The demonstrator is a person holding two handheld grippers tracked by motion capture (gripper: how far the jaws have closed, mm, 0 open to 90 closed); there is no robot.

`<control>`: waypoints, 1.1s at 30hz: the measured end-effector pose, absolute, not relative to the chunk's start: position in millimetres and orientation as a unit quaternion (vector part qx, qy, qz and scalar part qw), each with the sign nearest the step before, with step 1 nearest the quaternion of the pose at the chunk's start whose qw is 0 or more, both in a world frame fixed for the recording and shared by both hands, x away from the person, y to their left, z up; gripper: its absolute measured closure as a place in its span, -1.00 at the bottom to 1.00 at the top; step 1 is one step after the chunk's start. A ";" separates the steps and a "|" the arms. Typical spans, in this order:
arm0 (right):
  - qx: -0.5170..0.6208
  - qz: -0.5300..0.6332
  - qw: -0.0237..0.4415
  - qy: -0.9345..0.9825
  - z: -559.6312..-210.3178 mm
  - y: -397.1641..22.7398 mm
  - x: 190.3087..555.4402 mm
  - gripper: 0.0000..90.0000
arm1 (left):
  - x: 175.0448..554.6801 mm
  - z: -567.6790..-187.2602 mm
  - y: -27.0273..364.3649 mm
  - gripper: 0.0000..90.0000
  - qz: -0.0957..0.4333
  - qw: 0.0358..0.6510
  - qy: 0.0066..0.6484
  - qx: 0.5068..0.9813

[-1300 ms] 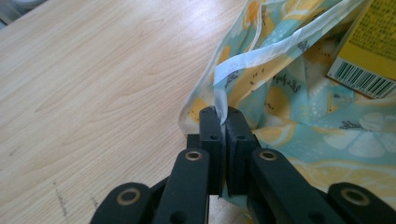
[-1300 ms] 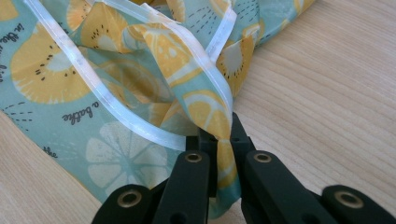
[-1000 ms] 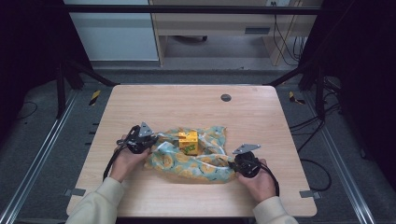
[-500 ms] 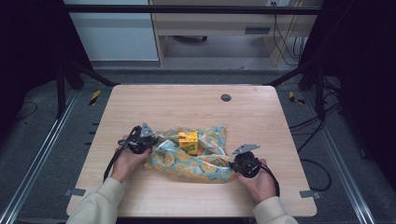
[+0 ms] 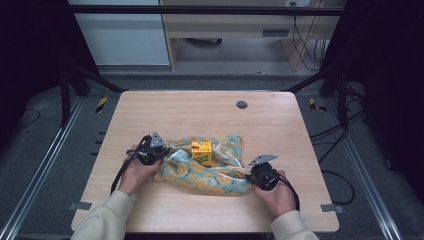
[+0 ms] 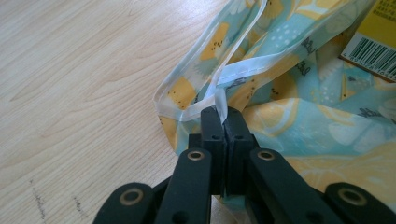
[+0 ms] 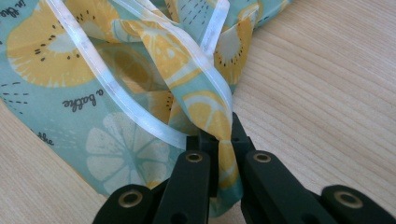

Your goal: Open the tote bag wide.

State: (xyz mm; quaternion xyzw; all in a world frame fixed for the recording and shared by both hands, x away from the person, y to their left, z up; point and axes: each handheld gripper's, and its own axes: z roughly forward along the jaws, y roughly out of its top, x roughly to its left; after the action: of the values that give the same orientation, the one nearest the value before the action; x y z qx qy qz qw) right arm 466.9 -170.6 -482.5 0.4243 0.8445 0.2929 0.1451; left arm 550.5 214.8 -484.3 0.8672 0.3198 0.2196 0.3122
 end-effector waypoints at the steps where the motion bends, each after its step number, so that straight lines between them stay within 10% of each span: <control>1: 0.425 0.293 0.144 0.844 -482.8 -170.6 467.0 1.00 | 550.5 -484.4 215.0 0.98 0.219 0.312 0.320 0.867; 12: 0.426 0.298 0.145 0.842 -482.3 -170.9 466.3 0.99 | 549.1 -483.6 217.1 0.91 0.221 0.314 0.325 0.864; 28: 0.418 0.319 0.161 0.835 -475.1 -167.8 463.7 0.42 | 542.4 -471.4 218.5 0.40 0.232 0.336 0.331 0.850; 33: 0.417 0.320 0.166 0.835 -475.8 -165.4 464.1 -0.02 | 540.5 -467.8 217.7 0.20 0.234 0.344 0.330 0.847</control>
State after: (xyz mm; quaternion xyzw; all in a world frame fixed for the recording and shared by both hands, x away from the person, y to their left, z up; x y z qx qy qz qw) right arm 464.1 -165.4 -475.8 0.4167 0.8346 0.3195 0.1663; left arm 540.5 217.7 -467.8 0.8472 0.3304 0.2338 0.3441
